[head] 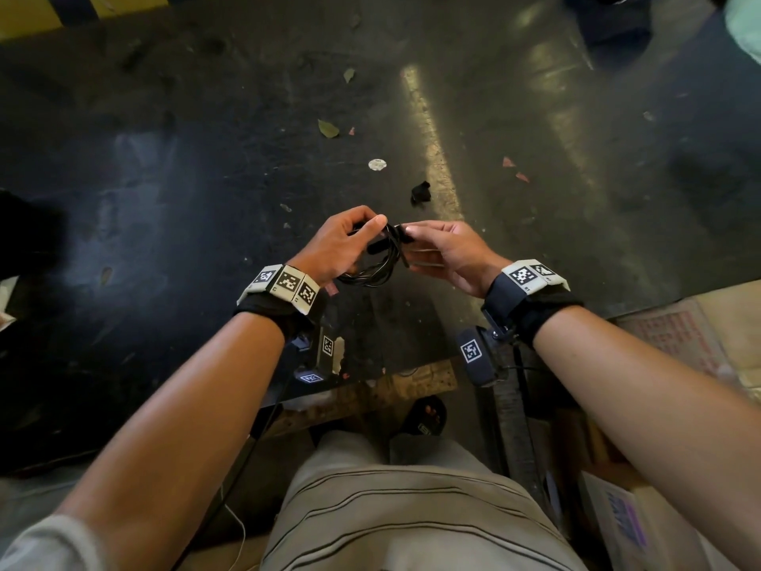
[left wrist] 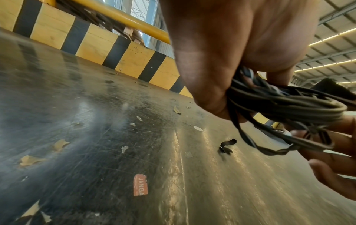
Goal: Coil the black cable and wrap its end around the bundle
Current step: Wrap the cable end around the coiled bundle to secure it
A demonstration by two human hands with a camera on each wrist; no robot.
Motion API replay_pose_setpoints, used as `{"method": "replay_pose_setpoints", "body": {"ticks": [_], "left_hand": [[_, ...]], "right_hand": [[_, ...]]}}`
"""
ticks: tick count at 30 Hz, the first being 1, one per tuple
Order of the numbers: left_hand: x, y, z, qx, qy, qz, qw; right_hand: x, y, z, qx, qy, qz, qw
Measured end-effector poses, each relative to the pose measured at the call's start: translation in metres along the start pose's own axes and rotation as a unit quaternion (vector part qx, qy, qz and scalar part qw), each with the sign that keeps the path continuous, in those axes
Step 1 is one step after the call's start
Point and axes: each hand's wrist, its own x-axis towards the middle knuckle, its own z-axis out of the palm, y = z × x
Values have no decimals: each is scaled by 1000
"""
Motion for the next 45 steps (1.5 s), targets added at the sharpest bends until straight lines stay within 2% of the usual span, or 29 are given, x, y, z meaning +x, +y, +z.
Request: {"method": "replay_pose_setpoints", "body": {"ticks": [7, 12, 22, 30, 35, 41, 45], "left_hand": [[0, 5, 5, 37, -5, 13, 999], [0, 7, 6, 23, -19, 2, 1000], [-4, 12, 6, 69, 2, 13, 997], [-4, 9, 8, 83, 7, -7, 997], [1, 8, 10, 104, 11, -19, 994], [20, 0, 11, 75, 53, -49, 995], [23, -2, 9, 91, 43, -61, 993]], "right_hand": [[-4, 6, -8, 32, -23, 8, 999], [-9, 3, -5, 56, -36, 26, 997], [-4, -1, -1, 63, -46, 38, 996], [4, 1, -2, 68, -63, 43, 995], [5, 2, 3, 18, -52, 24, 998], [11, 2, 11, -42, 28, -19, 999], [7, -6, 1, -71, -6, -9, 997]]}}
